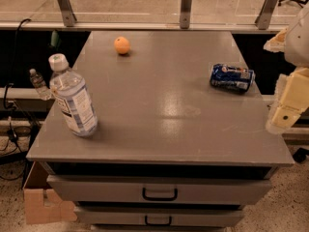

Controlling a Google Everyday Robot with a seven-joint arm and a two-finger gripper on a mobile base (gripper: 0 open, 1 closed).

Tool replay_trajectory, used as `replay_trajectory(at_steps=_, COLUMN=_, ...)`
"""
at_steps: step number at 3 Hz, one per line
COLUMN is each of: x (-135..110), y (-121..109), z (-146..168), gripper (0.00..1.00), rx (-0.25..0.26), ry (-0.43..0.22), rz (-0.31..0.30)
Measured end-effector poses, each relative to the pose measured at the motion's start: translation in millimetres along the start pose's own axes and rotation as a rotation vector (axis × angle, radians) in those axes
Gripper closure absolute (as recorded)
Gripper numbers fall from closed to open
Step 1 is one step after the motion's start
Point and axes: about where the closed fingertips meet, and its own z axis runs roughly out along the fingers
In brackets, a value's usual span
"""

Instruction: Move blue plastic bottle near orange

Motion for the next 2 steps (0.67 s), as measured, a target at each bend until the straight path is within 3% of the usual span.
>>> replay_trajectory(at_steps=2, x=-2.3, y=-3.2, z=-0.4, gripper=0.0, rx=0.006, ry=-0.022, rz=-0.006)
